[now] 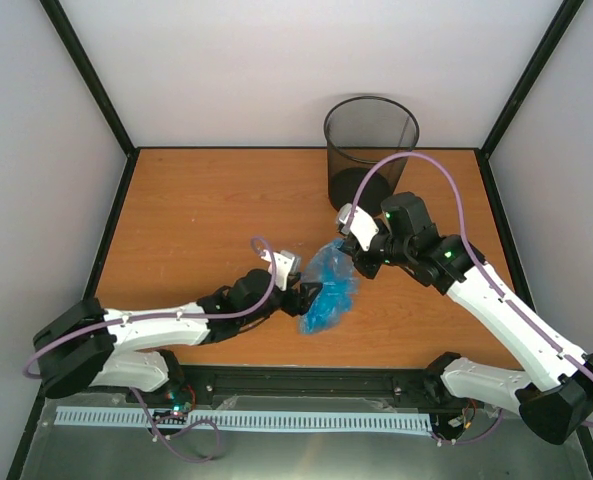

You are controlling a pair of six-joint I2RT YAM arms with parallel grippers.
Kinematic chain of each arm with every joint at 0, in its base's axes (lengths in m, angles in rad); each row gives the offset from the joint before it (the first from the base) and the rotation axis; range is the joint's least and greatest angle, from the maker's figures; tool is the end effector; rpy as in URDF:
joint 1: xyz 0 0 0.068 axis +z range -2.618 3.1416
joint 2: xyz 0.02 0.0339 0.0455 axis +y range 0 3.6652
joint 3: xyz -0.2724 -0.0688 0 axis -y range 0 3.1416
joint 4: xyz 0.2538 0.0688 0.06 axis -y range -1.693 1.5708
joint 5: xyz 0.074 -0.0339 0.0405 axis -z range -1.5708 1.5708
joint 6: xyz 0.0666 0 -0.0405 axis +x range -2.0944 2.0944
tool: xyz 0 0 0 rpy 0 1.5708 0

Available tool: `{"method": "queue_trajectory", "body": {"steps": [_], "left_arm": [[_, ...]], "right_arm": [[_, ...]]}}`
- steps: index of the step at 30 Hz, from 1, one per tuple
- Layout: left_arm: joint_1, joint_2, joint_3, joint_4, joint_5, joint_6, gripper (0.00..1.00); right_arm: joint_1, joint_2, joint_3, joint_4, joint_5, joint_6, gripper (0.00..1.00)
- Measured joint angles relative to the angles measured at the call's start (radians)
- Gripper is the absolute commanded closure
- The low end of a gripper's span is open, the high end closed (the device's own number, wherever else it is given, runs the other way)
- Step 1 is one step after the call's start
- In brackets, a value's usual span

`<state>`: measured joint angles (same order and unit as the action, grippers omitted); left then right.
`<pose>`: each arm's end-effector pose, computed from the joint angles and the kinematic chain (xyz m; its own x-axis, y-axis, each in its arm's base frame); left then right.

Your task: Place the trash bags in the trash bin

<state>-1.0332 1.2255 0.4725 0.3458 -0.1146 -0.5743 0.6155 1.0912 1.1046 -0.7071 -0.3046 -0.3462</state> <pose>0.1513 -0.2389 0.1845 -0.6046 -0.0397 -0.7955 0.5611 0.6876 -0.4608 0.1951 0.1624 0.3306 -0.2403 -0.5664 -0.7883 -0.8724 0.4822 -0.0805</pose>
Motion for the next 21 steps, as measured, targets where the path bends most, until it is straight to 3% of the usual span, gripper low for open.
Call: {"method": "queue_trajectory", "body": {"steps": [3,4,8,12,16,18,21], "left_arm": [[-0.001,0.048,0.059,0.024,-0.006,0.029,0.94],[-0.001,0.054,0.083,0.018,-0.008,0.039,0.99],[-0.001,0.036,0.245,-0.127,-0.081,0.092,0.99],[-0.001,-0.056,0.552,-0.398,-0.222,0.151,0.99],[-0.002,-0.225,0.807,-0.425,-0.198,0.196,0.99],[-0.006,-0.291,0.831,-0.401,-0.162,0.199,0.99],[-0.014,-0.335,0.684,-0.306,-0.109,0.18,0.99]], "right_arm": [[-0.002,0.005,0.0,0.0,0.001,0.0,0.97],[-0.005,0.008,0.0,0.001,0.002,0.0,0.97],[-0.038,0.056,0.069,-0.024,0.032,-0.005,0.97],[-0.142,0.103,0.355,-0.022,0.069,0.003,0.97],[-0.167,-0.007,0.584,0.092,-0.003,0.014,0.97],[-0.156,-0.112,0.568,0.134,-0.072,0.015,0.97],[-0.156,-0.313,0.348,0.224,-0.158,0.005,0.97]]}}
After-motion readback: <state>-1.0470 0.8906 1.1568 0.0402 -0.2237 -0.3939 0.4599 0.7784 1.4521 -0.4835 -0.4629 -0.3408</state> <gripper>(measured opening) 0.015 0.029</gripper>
